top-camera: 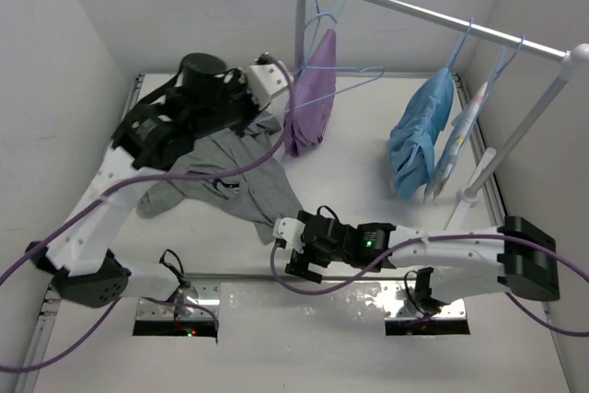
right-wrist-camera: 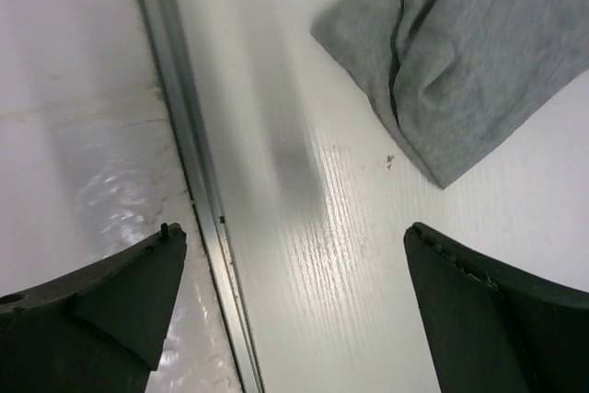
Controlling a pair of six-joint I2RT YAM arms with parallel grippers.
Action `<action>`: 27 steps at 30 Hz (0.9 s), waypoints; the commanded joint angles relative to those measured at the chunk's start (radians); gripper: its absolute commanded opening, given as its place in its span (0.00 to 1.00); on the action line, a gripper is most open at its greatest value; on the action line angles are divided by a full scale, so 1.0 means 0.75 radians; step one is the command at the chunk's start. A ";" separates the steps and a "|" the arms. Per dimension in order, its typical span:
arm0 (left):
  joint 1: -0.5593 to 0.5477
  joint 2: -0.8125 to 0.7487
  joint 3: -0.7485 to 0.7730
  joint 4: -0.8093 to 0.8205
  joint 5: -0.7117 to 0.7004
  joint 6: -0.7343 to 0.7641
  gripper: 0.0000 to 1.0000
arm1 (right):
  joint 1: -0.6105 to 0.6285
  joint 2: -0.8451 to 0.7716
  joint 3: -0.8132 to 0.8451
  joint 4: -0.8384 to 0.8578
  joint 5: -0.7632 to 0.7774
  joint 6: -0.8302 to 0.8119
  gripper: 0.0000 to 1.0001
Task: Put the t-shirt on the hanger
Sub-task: Pick up the hanger from the clothesline.
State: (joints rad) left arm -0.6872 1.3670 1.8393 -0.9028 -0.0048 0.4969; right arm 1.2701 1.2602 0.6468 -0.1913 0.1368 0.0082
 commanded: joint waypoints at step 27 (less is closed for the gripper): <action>0.039 -0.485 -0.650 -0.134 0.667 0.370 0.00 | 0.088 -0.613 0.596 -0.283 0.298 -0.162 0.82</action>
State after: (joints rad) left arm -0.6659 1.0309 1.3468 -1.0443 0.3561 0.7261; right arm 1.3365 0.7944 1.1107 -0.4541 0.2668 -0.1059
